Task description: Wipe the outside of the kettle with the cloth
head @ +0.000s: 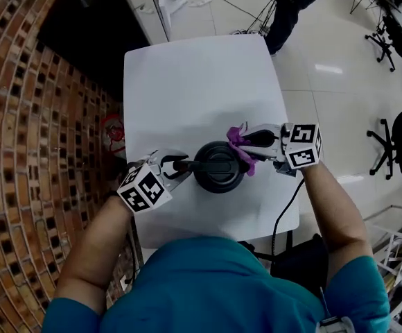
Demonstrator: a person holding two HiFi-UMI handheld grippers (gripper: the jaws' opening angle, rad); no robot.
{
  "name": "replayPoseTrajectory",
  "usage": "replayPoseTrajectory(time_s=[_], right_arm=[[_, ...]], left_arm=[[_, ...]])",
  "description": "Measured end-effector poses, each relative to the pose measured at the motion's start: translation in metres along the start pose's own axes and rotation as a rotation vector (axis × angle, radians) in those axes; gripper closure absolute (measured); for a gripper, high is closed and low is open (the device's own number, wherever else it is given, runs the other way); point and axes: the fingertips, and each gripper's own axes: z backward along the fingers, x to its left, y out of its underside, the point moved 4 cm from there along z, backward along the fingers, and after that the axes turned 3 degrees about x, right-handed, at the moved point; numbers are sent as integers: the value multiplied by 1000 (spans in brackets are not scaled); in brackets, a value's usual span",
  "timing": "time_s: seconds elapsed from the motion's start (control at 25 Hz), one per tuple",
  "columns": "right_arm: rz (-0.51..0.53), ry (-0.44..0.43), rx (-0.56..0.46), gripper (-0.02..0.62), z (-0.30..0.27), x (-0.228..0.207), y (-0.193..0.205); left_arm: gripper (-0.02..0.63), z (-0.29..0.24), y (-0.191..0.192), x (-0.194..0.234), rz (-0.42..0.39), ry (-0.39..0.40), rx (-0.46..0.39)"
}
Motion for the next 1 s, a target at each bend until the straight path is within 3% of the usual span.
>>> replayPoseTrajectory(time_s=[0.28, 0.4, 0.48, 0.64, 0.8, 1.0], right_arm=[[154, -293, 354, 537, -84, -13, -48], [150, -332, 405, 538, -99, -8, -49], [121, -281, 371, 538, -85, -12, -46], [52, -96, 205, 540, -26, -6, -27], [-15, 88, 59, 540, 15, 29, 16], [-137, 198, -103, 540, 10, 82, 53]], left_arm=[[497, -1, -4, -1, 37, -19, 19], [494, -1, -4, -1, 64, -20, 14], [494, -2, -4, 0, 77, -21, 10], [494, -2, -1, 1, 93, -17, 14], [494, -3, -1, 2, 108, -11, 19], [489, -4, -2, 3, 92, -9, 36]])
